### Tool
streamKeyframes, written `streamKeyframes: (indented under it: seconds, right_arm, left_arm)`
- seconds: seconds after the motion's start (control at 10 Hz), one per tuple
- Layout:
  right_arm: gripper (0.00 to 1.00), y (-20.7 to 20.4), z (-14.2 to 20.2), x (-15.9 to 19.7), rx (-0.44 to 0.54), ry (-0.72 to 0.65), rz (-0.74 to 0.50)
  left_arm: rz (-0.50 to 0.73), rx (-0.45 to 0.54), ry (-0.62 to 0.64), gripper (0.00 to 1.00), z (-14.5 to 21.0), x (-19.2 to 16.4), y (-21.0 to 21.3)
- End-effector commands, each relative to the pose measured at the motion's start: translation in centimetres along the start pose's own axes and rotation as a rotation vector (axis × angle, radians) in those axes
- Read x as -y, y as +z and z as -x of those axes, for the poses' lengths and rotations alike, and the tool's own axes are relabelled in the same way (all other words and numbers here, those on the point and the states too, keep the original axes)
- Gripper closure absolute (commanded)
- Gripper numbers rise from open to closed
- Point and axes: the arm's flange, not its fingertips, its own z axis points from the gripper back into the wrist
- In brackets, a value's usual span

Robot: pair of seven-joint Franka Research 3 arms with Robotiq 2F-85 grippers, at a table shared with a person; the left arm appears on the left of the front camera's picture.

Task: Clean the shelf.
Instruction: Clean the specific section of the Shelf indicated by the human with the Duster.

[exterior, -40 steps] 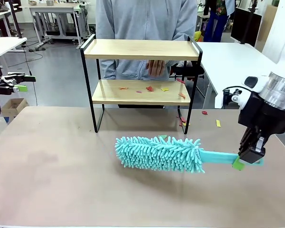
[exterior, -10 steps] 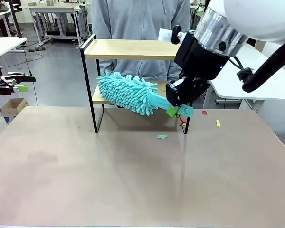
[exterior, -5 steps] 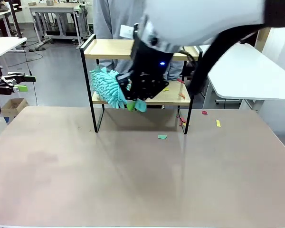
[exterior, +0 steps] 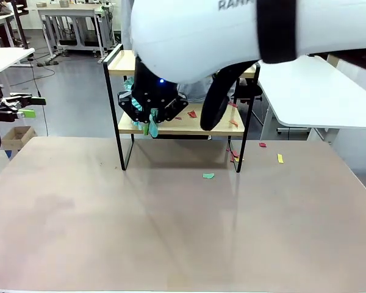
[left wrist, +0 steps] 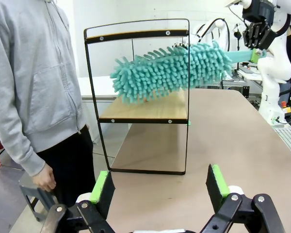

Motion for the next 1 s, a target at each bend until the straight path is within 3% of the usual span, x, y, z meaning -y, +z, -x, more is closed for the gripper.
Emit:
streamKeyframes:
  seconds: [0.0, 0.6, 0.9]
  right_arm:
    - [0.87, -1.1, -2.1, -3.2, 0.006, -0.046, 0.062]
    - [0.87, -5.7, -4.9, -6.2, 0.073, -0.104, 0.141]
    - [0.87, -7.7, -5.8, -6.8, 0.055, -0.110, 0.165]
  left_arm:
    - [0.001, 0.001, -0.004, 0.00, -0.2, 0.1, -0.1]
    - [0.001, 0.001, -0.004, 0.00, -0.2, 0.1, -0.1]
    - [0.001, 0.001, -0.004, 0.00, -0.2, 0.1, -0.1]
